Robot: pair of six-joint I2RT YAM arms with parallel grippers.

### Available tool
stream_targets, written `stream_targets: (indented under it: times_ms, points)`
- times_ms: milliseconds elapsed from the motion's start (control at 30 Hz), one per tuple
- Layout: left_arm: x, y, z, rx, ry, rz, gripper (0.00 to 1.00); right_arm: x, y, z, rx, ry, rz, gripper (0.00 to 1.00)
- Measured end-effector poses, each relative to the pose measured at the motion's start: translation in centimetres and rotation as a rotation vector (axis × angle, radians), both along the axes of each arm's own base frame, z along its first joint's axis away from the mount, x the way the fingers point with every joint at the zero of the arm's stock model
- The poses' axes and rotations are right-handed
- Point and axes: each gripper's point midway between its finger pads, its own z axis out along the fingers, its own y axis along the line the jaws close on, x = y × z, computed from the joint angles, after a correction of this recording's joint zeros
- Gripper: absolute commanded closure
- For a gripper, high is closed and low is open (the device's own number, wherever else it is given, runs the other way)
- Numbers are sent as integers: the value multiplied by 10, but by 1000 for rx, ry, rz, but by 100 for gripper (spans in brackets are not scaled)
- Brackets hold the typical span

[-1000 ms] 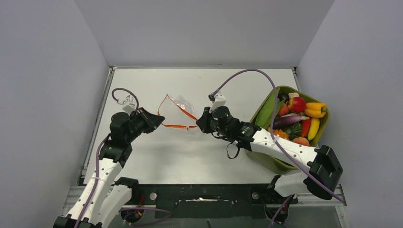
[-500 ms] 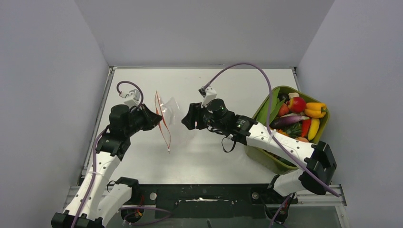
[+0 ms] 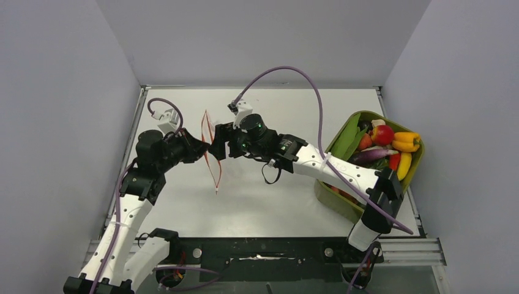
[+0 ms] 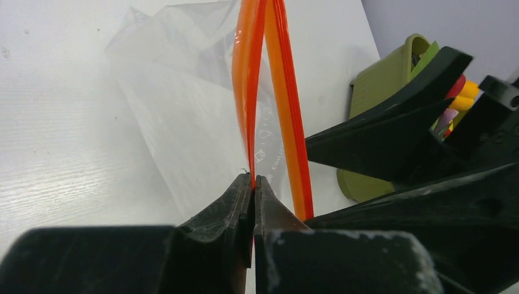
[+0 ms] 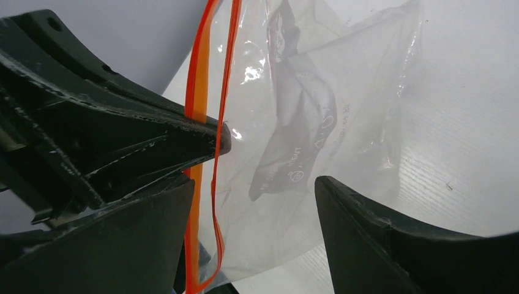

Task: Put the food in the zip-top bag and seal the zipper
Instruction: Open the zipper of the food storage bag.

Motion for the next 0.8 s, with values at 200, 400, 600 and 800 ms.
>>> stream_targets:
  times_ms: [200,400,600,800]
  points:
    - [3,-1,12,6,-24,-8,100,6,13,-19,-82,27,-5,28]
    - [1,3,12,46,-9,-7,100,25,-9,-43,-216,15,-147,51]
    - [-1,16,8,128,12,34,100,49,-54,-84,-314,37,-307,59]
    - [-6,25,7,164,15,66,100,53,-75,-113,-364,84,-361,56]
